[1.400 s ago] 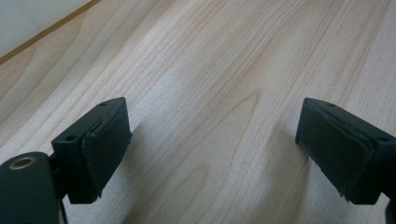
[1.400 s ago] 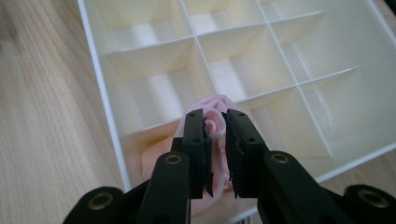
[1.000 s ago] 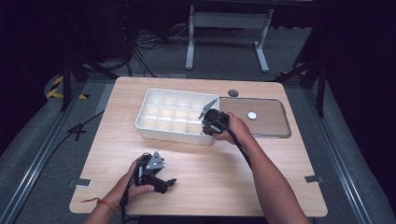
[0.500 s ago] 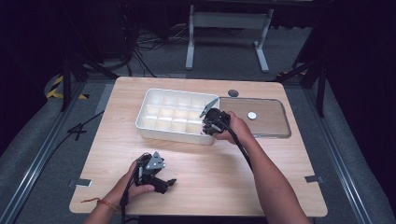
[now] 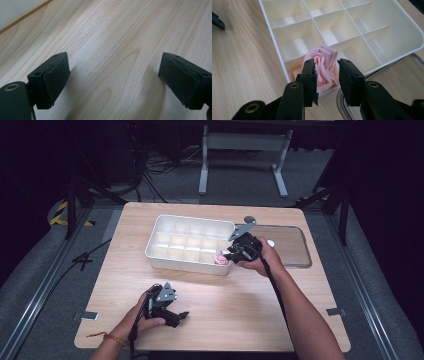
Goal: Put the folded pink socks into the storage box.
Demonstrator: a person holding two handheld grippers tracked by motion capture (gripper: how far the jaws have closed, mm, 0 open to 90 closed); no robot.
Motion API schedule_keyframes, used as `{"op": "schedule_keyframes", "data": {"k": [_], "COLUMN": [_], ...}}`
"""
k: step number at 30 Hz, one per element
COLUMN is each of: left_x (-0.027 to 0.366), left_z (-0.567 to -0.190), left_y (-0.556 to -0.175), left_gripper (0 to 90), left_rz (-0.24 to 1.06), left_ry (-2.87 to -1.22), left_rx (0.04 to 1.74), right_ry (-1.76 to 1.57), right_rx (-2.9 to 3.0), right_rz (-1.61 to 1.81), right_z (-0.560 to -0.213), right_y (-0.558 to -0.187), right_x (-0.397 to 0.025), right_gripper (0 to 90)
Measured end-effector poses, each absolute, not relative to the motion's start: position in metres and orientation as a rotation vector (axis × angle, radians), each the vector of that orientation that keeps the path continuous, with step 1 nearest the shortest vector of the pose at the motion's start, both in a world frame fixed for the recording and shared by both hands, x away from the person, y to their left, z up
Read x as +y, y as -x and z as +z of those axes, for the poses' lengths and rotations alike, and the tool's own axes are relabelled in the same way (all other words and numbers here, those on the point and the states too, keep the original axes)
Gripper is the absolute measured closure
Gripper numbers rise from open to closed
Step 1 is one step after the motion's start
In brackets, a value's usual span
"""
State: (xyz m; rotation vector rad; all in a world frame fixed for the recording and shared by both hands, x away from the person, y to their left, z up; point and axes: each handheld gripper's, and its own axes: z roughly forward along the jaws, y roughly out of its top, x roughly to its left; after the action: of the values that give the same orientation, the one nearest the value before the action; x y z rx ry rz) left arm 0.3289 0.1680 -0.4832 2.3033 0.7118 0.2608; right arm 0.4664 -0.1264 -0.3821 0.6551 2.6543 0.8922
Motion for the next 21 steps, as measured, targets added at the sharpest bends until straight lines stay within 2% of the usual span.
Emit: {"op": "schedule_keyframes", "data": {"k": [9,21], "left_x": [0.168,0.168], "left_z": [-0.483,-0.483], "left_y": [-0.33,-0.33], "left_gripper": [9.8,8.9], "left_rz": [0.262,0.264], "left_ry": [-2.303,-2.306], "left_rx": [0.706,0.711], "right_ry": [-0.685,-0.663], "right_rx": [2.572,2.529], "right_rz": [0.948,0.939], "right_z": [-0.365,-0.363], "right_y": [-0.447,-0.422], "right_x": [-0.151,-0.172], "right_gripper": [57.2,45.9]}}
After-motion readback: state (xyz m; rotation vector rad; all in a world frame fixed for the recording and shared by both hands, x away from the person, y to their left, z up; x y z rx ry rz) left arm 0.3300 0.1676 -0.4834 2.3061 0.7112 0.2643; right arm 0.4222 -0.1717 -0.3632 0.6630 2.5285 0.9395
